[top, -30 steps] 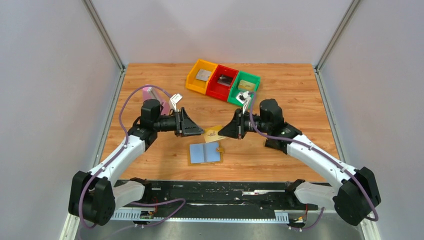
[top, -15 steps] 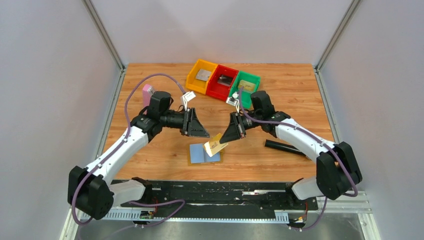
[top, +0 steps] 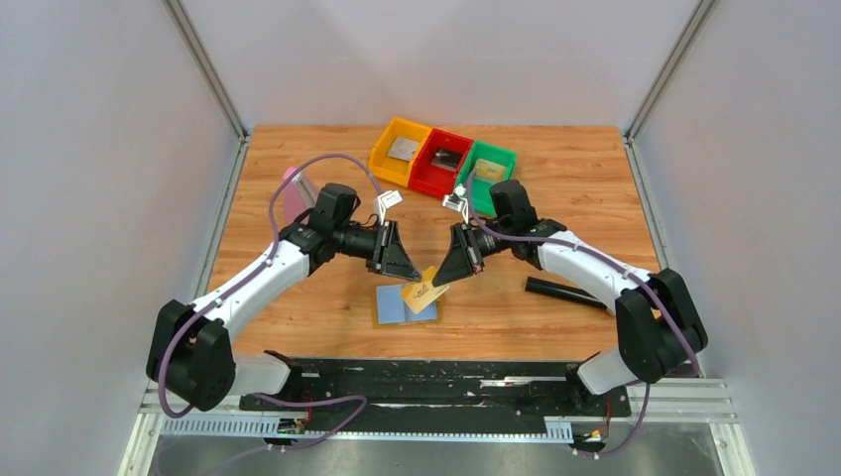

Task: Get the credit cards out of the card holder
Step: Remove the credit card from the card holder.

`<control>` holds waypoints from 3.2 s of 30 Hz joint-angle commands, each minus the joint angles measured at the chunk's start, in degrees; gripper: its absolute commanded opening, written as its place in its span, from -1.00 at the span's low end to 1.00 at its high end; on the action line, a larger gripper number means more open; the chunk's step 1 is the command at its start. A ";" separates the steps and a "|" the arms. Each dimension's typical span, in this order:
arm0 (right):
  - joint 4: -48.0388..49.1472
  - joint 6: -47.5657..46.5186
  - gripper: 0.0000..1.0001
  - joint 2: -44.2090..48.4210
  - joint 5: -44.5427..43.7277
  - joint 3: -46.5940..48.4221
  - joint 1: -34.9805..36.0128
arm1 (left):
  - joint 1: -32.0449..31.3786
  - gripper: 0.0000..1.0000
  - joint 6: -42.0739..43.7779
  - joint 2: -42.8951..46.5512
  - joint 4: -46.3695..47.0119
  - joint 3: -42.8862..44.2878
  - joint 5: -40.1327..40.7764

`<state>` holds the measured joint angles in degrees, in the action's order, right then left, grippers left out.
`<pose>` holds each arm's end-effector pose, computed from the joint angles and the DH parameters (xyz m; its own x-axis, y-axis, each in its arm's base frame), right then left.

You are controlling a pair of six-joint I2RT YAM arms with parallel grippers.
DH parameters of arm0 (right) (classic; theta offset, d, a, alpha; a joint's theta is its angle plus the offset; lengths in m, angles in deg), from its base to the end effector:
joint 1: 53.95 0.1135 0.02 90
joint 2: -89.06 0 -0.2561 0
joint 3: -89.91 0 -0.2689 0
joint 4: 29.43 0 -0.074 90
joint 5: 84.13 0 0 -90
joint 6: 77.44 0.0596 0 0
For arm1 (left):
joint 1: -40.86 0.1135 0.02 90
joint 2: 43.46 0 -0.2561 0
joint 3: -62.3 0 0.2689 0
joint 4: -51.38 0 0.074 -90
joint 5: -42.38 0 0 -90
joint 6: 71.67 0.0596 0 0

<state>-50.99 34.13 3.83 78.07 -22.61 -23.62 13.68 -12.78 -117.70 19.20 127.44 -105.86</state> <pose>0.2529 0.2137 0.2283 -0.7990 -0.3373 -0.4978 -0.5339 0.0170 0.8454 0.2394 -0.1799 0.2479 -0.9204 0.1669 -0.3536 0.3893 0.3067 -0.8686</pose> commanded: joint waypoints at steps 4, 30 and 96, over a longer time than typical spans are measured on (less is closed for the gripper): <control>4.74 0.96 -0.95 -0.94 2.06 1.58 0.43 | -0.76 -0.61 -0.13 -1.02 4.12 -0.38 -3.76; 40.93 40.03 0.29 13.36 -36.10 -23.69 0.78 | -0.77 -1.00 -36.45 7.09 42.85 -18.55 20.57; 20.49 21.41 0.17 11.57 -26.36 -11.13 0.18 | 5.59 -1.00 -13.62 6.30 16.23 -5.89 8.52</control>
<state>-36.63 49.54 10.61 61.37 -31.57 -22.97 18.14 -20.36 -114.53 28.73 123.55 -103.15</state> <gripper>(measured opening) 0.570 0.007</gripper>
